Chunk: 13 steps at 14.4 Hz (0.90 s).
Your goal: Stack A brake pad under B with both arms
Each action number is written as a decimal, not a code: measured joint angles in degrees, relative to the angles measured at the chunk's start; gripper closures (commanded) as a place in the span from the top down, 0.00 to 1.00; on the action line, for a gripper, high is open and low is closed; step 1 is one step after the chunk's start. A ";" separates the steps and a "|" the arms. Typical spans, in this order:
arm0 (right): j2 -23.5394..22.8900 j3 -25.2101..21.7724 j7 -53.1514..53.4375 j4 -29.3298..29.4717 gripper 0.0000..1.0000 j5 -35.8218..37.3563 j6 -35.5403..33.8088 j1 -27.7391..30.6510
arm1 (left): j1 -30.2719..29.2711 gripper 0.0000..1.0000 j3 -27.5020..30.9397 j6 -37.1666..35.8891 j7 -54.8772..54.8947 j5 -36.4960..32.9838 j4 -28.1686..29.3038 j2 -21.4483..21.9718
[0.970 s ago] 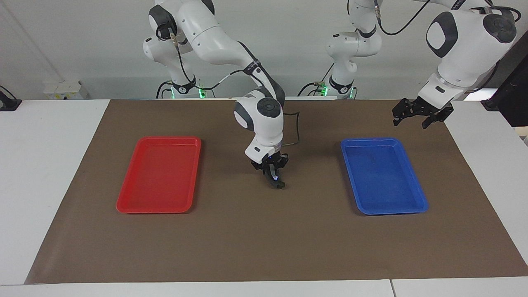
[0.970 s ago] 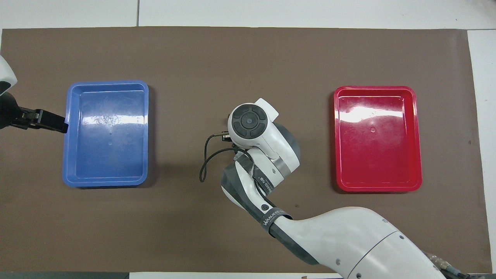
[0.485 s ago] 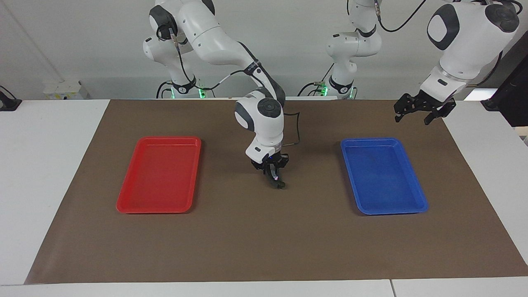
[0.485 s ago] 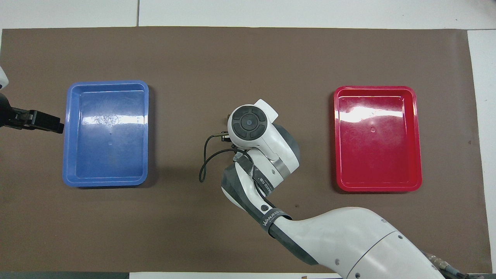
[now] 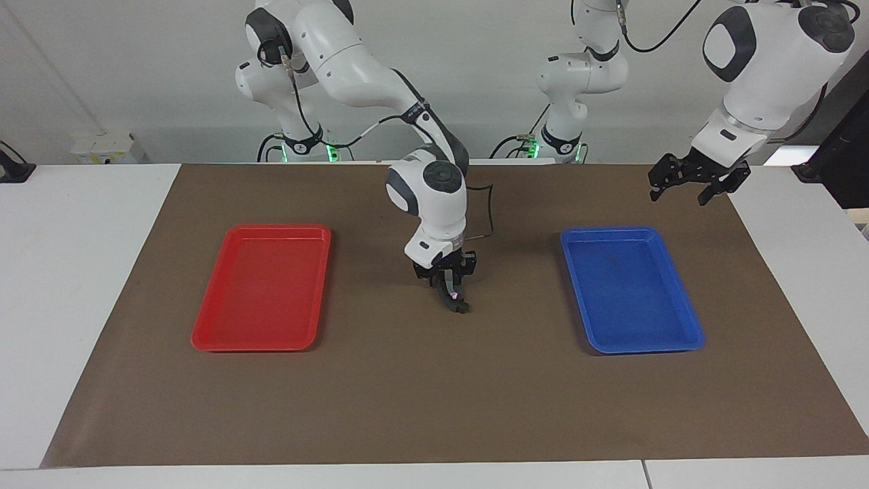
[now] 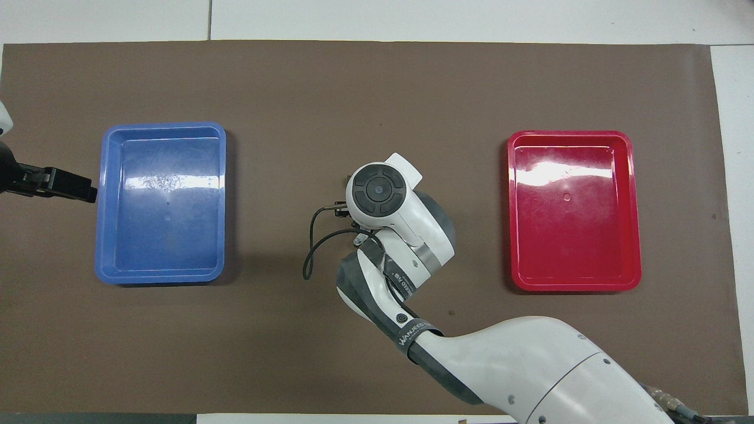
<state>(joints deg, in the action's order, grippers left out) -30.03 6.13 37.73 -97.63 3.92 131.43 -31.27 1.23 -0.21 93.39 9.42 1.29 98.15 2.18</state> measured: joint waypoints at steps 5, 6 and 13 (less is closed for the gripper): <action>5.42 -1.01 0.17 0.42 1.00 0.22 -3.87 2.74 | 0.00 0.99 0.00 0.00 0.00 0.00 0.00 0.00; 7.68 -1.09 0.17 0.47 1.00 0.34 -5.39 4.80 | 0.00 0.99 0.00 0.00 0.00 0.00 0.00 0.00; 22.04 -1.29 -11.25 0.55 1.00 0.83 -18.57 23.74 | 0.00 0.99 0.00 0.00 0.00 0.00 0.00 0.00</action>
<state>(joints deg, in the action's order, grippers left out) -7.99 4.85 26.47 -97.08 4.74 112.86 -7.53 1.23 -0.21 93.39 9.42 1.29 98.15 2.18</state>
